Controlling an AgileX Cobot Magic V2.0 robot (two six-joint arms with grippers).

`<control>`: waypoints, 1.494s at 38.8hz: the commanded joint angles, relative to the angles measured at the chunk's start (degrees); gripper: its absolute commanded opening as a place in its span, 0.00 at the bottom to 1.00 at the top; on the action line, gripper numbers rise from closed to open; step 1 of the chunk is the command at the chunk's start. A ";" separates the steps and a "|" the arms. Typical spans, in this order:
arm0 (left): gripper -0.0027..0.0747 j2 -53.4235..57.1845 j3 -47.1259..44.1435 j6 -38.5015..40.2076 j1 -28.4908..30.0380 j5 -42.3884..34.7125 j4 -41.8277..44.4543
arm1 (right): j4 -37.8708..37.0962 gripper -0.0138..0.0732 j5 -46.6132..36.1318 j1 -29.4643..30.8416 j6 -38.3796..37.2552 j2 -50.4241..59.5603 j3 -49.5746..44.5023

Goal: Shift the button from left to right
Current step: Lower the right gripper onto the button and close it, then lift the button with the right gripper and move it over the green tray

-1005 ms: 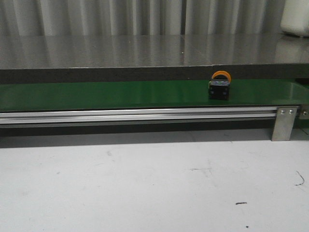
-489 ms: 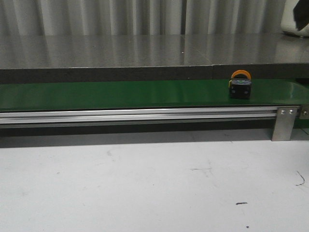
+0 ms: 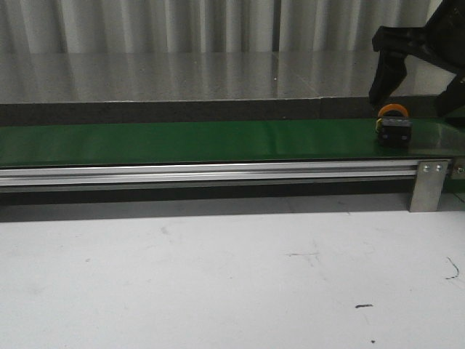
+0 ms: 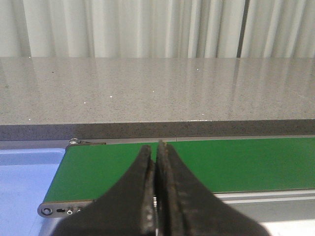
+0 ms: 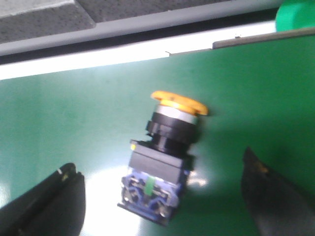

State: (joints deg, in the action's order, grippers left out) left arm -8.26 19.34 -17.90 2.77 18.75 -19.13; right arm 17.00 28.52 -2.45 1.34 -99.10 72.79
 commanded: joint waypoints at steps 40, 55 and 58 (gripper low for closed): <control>0.01 -0.54 1.35 0.65 -0.45 -4.28 -1.05 | -5.44 0.38 5.06 8.93 0.18 5.41 10.71; 0.01 -0.54 1.35 0.65 -0.45 -4.28 -1.05 | -9.04 0.38 4.26 21.81 1.23 2.94 10.64; 0.01 -0.54 1.35 0.65 -0.45 -4.28 -1.05 | -9.04 0.38 4.26 22.85 1.23 0.73 10.64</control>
State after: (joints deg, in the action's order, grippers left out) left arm -8.26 19.34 -17.90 2.77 18.75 -19.13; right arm 8.26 36.03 19.30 1.90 -98.94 81.64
